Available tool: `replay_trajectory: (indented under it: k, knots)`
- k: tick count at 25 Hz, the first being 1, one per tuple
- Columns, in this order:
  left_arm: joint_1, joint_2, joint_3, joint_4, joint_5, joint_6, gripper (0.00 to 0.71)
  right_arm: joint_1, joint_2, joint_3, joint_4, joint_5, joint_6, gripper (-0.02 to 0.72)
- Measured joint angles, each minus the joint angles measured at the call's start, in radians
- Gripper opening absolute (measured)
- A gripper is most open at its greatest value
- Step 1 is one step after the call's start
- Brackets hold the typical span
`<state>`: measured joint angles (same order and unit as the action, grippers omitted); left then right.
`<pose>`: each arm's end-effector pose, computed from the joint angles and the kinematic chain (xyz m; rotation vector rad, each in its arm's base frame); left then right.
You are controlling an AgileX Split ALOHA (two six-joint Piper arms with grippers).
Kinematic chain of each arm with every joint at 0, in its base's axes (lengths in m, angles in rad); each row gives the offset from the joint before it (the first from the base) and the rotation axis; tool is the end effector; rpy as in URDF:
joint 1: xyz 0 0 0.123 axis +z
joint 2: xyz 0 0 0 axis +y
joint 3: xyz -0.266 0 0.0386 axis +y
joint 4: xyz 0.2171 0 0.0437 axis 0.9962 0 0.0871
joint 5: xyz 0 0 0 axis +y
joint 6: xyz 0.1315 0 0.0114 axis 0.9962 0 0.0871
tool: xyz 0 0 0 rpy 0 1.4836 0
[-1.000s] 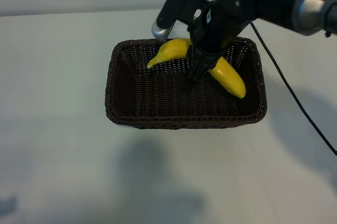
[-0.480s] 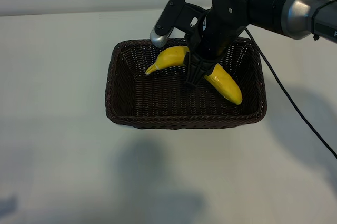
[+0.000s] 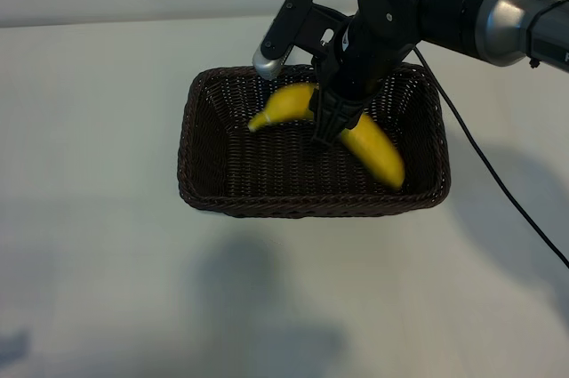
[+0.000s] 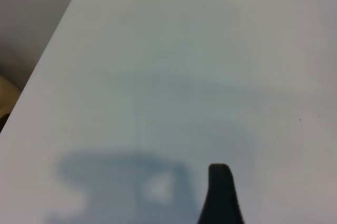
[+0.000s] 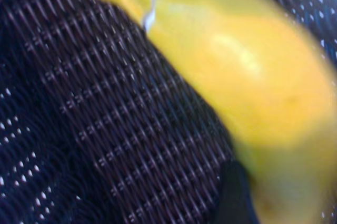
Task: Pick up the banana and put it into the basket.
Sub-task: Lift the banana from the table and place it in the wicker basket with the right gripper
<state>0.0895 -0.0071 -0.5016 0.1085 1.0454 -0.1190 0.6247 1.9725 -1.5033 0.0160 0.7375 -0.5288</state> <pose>0.0193 0.0142 0.2467 -0.2145 2.0059 0.1106 0.3321 0.2412 0.1747 -1.4569 2.2626 0.0477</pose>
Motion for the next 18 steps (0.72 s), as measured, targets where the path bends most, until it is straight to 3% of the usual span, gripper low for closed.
replay_trajectory:
  k: [3,9,14,18]
  knots:
    - [0.0,0.0,0.0,0.0,0.0,0.0,0.56,0.0,0.0,0.0,0.001,0.003,0.0,0.563]
    - [0.0,0.0,0.0,0.0,0.0,0.0,0.56,0.0,0.0,0.0,0.009,0.052,0.007,0.567]
    - [0.0,0.0,0.0,0.0,0.0,0.0,0.56,0.0,0.0,0.0,0.01,0.095,0.111,0.567]
    - [0.0,0.0,0.0,0.0,0.0,0.0,0.56,0.0,0.0,-0.019,0.009,0.135,0.138,0.567]
